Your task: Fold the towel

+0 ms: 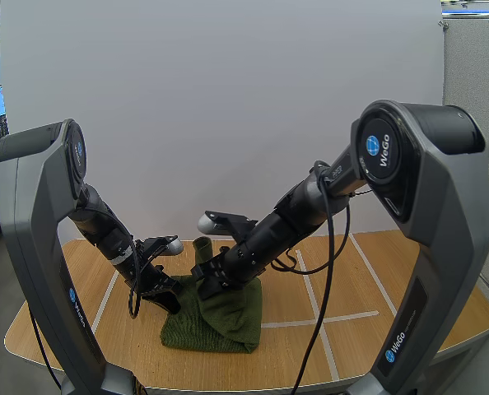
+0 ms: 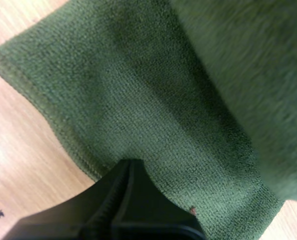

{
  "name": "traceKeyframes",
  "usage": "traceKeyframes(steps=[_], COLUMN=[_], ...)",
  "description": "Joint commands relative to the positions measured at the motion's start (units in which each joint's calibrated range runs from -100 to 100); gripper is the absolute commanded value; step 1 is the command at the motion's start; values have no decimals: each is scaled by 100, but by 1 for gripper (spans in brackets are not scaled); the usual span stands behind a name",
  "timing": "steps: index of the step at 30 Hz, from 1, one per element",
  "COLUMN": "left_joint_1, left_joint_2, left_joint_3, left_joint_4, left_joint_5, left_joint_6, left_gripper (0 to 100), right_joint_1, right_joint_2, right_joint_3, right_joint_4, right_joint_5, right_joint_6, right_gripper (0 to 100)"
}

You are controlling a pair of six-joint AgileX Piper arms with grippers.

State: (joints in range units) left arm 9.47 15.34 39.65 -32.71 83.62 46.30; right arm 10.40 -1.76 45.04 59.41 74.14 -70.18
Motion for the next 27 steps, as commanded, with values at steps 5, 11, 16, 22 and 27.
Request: traceKeyframes(steps=[5,11,16,22,27], left_joint_1=[-9,-9,-9,-9,-9], left_joint_2=[84,84,84,84,84], left_joint_3=[53,53,53,53,53], left_joint_4=[-38,-64,-89,-133,-146], left_joint_5=[-73,-73,-91,-91,-69], left_joint_6=[43,43,65,95,116], left_gripper=[0,0,0,0,0], right_joint_1=[43,64,64,86,291], right_joint_2=[46,350,363,385,415], right_joint_3=[-23,-23,-23,-23,-23], right_joint_4=[271,420,463,501,464], right_joint_5=[-555,-555,-555,-703,-1008], right_joint_6=[-10,-57,-57,-57,-57], right_gripper=[0,0,0,0,0])
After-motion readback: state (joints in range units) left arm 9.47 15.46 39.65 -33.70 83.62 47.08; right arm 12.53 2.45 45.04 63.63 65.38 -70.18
